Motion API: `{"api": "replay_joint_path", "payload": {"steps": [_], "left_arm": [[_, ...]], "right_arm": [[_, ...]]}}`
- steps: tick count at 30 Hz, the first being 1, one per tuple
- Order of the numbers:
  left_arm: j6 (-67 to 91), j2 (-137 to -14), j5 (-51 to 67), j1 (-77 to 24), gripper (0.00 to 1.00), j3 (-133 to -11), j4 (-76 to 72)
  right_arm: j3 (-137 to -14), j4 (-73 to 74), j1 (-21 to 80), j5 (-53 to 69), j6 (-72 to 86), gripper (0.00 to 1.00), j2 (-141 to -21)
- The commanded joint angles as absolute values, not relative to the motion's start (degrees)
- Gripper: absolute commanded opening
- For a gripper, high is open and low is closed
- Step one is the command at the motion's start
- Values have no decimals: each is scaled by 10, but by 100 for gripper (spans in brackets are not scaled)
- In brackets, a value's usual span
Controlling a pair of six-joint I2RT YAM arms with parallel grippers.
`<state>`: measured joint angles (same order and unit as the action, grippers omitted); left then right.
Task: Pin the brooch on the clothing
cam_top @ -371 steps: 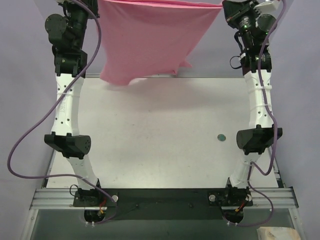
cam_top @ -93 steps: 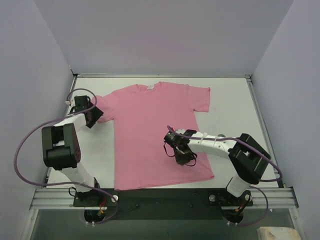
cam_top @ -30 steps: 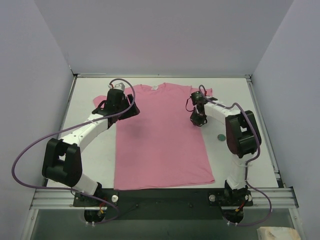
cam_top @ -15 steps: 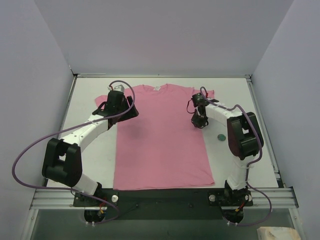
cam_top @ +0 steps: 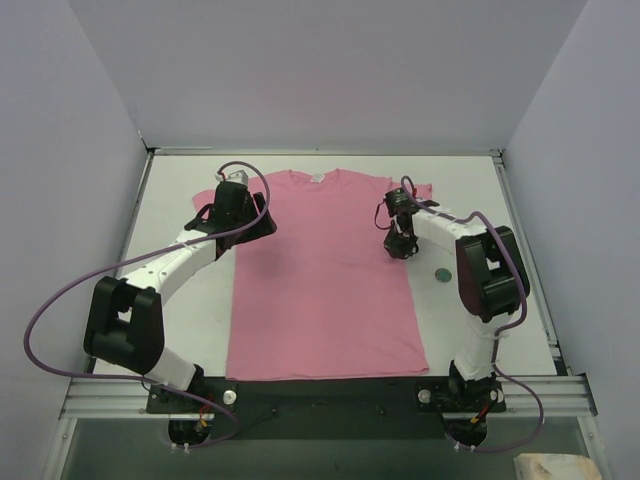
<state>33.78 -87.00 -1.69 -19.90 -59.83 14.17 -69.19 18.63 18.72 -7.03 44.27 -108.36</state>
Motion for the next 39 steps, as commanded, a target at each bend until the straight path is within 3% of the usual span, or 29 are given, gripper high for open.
{"api": "replay_joint_path", "payload": {"steps": [1,11,21,24,27,30,33,39], "left_arm": [[332,-846,-25,-200,69,-604,138],[320,-846,-10,-206,70,-621,130],[305,-871,40,-255,70,-650,77],[291,-886,39,-277,70,-664,68],[287,-905,39,-306,71,-680,61],[287,-924,45,-330,71,-693,46],[291,-944,46,-354,71,-706,33],[311,-994,68,-401,71,-738,12]], "right_arm": [[-674,259,181,-79,432,0,-1079],[-729,265,179,-83,402,0,-982],[-679,233,176,-41,369,5,-832],[-632,204,173,-24,358,19,-777],[-590,194,170,-18,351,53,-724],[-563,194,162,-21,347,71,-677],[-528,192,159,-18,346,85,-635],[-493,197,148,-4,341,93,-606]]}}
